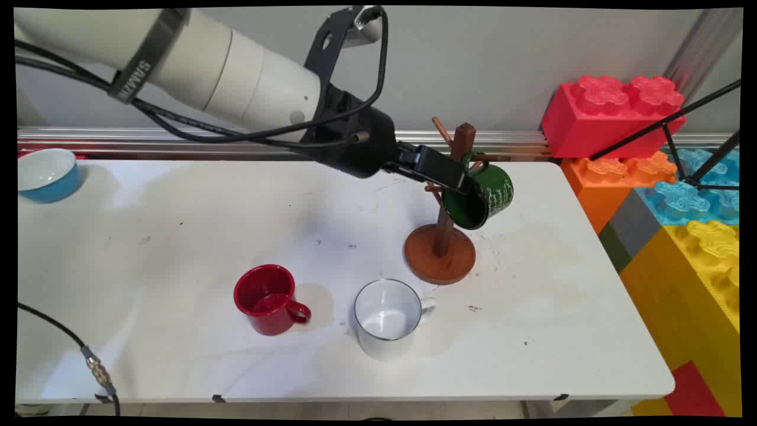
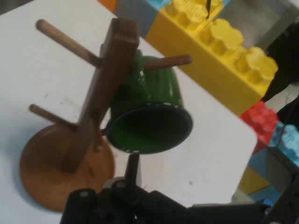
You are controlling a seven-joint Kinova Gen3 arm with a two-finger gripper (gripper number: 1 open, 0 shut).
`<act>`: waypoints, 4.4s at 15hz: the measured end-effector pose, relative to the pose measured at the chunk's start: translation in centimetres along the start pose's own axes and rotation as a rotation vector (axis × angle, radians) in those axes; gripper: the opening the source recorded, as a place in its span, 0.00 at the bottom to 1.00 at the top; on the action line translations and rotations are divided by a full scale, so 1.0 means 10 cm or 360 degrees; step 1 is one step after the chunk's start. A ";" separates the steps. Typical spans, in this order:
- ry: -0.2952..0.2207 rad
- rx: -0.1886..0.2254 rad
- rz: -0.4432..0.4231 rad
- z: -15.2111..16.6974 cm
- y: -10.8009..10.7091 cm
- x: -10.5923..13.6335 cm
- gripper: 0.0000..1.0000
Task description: Pick up the green mug from the rack, then place the picked object on the table
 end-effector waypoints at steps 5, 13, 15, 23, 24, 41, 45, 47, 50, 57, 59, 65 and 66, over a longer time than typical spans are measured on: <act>0.0065 -0.0060 -0.0049 0.15 0.01 -0.09 1.00; 0.0156 -0.0079 -0.0175 0.62 0.04 -0.17 1.00; 0.0167 -0.0082 -0.0200 0.70 0.06 -0.18 1.00; 0.0193 -0.0074 -0.0319 1.04 0.13 -0.20 1.00; 0.0195 -0.0071 -0.0334 1.07 0.13 -0.21 1.00; 0.0243 -0.0032 -0.0508 1.12 0.12 -0.27 0.00; 0.0235 -0.0050 -0.0516 1.05 0.14 -0.30 0.00; 0.0240 -0.0066 -0.0520 1.01 0.16 -0.30 0.00; 0.0265 -0.0122 -0.0523 0.91 0.23 -0.25 0.00; 0.0269 -0.0260 -0.0524 0.69 0.49 -0.18 0.00; 0.0254 -0.0298 -0.0521 0.63 0.56 -0.19 0.00; 0.0120 -0.0352 -0.0301 0.27 0.64 -0.22 0.00; 0.0089 -0.0337 -0.0244 0.19 0.62 -0.22 0.00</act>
